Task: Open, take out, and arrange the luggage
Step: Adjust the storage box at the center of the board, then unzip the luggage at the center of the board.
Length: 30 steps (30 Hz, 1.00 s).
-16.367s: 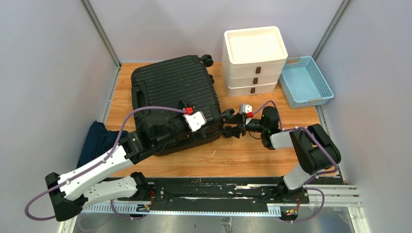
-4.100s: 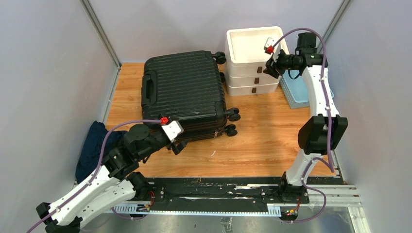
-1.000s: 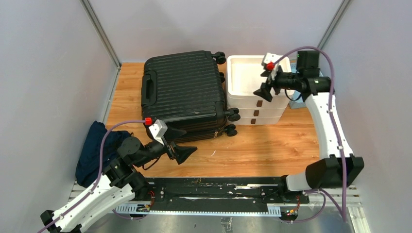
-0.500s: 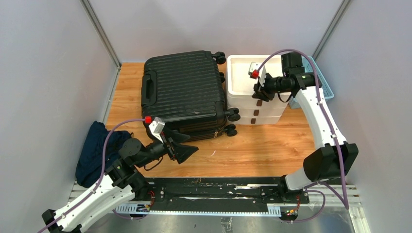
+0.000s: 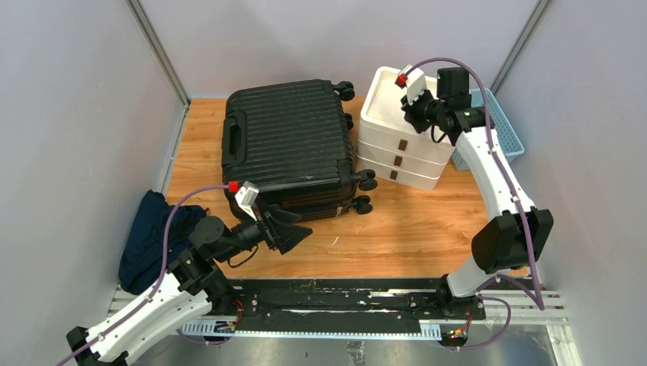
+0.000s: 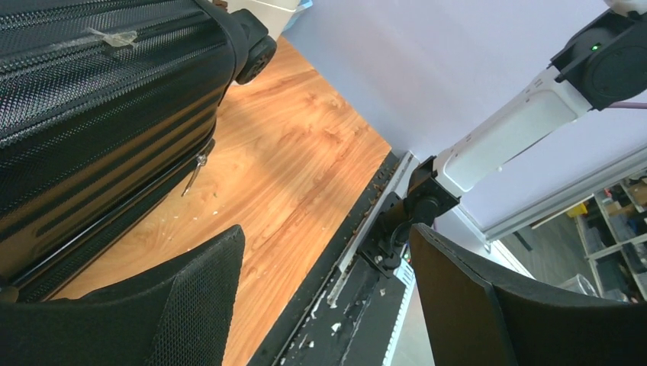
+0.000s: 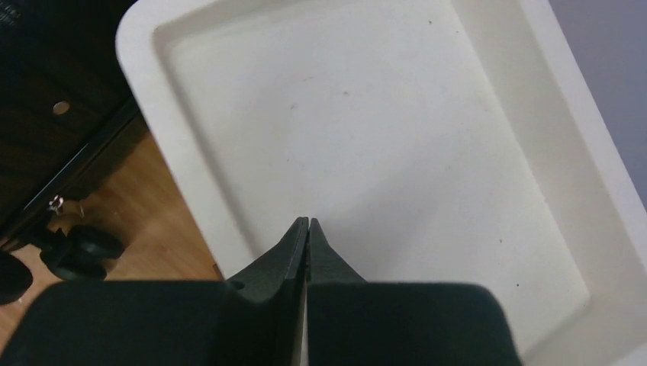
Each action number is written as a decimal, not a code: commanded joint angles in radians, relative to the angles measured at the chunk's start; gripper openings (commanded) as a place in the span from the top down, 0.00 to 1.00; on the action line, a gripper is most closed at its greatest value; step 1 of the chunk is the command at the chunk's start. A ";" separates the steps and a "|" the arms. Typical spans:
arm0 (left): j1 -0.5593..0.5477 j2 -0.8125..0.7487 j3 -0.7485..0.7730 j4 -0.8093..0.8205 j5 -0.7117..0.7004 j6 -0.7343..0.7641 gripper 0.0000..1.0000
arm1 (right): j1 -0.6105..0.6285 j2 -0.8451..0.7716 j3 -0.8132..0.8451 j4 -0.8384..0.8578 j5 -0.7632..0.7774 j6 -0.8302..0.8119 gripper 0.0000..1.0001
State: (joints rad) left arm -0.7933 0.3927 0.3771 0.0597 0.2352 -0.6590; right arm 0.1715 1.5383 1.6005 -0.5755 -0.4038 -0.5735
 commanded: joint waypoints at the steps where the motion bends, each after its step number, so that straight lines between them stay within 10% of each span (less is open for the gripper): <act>1: 0.005 0.001 -0.025 0.041 -0.022 -0.043 0.19 | -0.003 0.061 0.075 0.053 0.117 0.172 0.97; 14: -0.029 0.048 -0.013 0.038 0.017 -0.079 0.21 | -0.008 -0.248 -0.073 0.011 -0.335 0.131 0.25; 21: -0.257 0.166 0.003 0.049 -0.336 -0.024 0.22 | -0.036 -0.457 -0.540 0.279 -0.791 0.254 0.20; 30: -0.305 0.441 -0.051 0.346 -0.389 0.057 0.12 | -0.036 -0.522 -0.823 0.317 -0.865 0.006 0.11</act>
State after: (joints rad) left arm -1.0904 0.7681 0.3584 0.1959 -0.0868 -0.6693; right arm 0.1463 1.0611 0.8040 -0.2829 -1.1683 -0.4129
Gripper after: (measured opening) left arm 0.854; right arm 0.868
